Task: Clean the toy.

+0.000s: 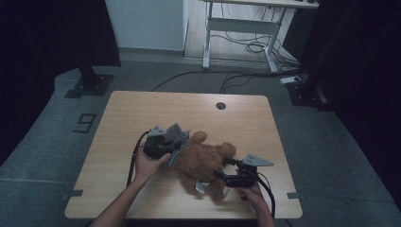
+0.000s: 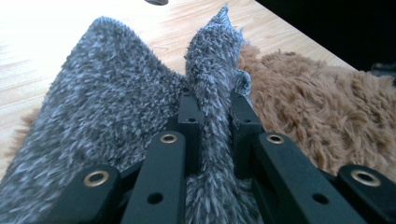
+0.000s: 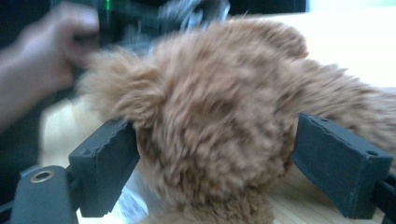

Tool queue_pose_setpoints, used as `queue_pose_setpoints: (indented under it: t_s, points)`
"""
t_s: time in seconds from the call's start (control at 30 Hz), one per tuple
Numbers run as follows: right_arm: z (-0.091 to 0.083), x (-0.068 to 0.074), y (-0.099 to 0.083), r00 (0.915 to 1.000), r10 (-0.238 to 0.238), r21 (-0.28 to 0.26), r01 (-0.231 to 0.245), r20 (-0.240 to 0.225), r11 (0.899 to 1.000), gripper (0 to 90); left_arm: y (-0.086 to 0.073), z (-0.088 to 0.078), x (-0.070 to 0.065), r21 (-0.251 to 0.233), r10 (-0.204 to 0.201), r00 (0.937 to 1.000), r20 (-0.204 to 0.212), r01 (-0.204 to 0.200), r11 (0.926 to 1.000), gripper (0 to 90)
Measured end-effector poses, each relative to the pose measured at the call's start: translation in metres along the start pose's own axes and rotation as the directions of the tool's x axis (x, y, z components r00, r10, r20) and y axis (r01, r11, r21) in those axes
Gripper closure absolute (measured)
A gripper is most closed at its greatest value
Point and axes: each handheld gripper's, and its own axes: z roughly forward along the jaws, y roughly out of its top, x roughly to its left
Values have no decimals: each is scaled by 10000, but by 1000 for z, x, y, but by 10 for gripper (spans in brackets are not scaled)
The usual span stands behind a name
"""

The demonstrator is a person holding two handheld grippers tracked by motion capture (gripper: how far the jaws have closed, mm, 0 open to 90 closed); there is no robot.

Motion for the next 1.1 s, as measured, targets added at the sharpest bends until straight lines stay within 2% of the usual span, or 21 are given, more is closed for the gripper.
queue_pose_setpoints:
  t_s: [0.07,0.17,0.27,0.4,0.47,0.53,0.63,0.87,0.93,1.0,1.03,1.1]
  points:
    - [-3,-1,1,9991,361,-173,-357,205,9992,145,-5,-2,-3,-113,140,9999,-31,-140,9998,785]
    - [-2,-4,1,9965,683,49,-686,478,9976,135,-12,-5,-6,-335,160,9998,-70,-162,9993,787]
    - [5,-4,0,9955,937,377,-942,158,9948,107,-21,-8,-7,-596,73,10000,-4,-73,9982,789]
    - [17,3,3,9950,992,675,-997,119,9927,73,-30,-12,-8,-727,-22,9999,155,34,9974,791]
    - [23,4,3,9939,1094,804,-1102,150,9906,81,-33,-14,-7,-726,-53,9997,230,69,9973,792]
    - [27,4,2,9927,1207,983,-1207,62,9878,125,-35,-16,-5,-771,-208,9992,351,235,9967,792]
    - [28,6,1,9937,1118,1072,-1098,-121,9881,218,-38,-17,-4,-821,-278,9988,396,310,9961,793]
    - [26,12,3,9990,323,1279,-280,-316,9914,413,-39,-17,-6,-850,-264,9990,355,293,9960,793]
    - [25,14,4,9994,94,1240,-51,-343,9923,421,-39,-17,-6,-860,-258,9991,345,287,9959,793]
    - [22,15,5,9991,-159,1095,201,-392,9938,370,-39,-17,-6,-885,-258,9991,349,288,9957,793]
    - [21,16,6,9991,-51,995,92,-412,9950,332,-40,-17,-6,-901,-262,9990,350,292,9955,793]
    - [19,16,9,9977,286,875,-231,-618,9959,313,-40,-17,-6,-919,-264,9990,370,297,9953,793]
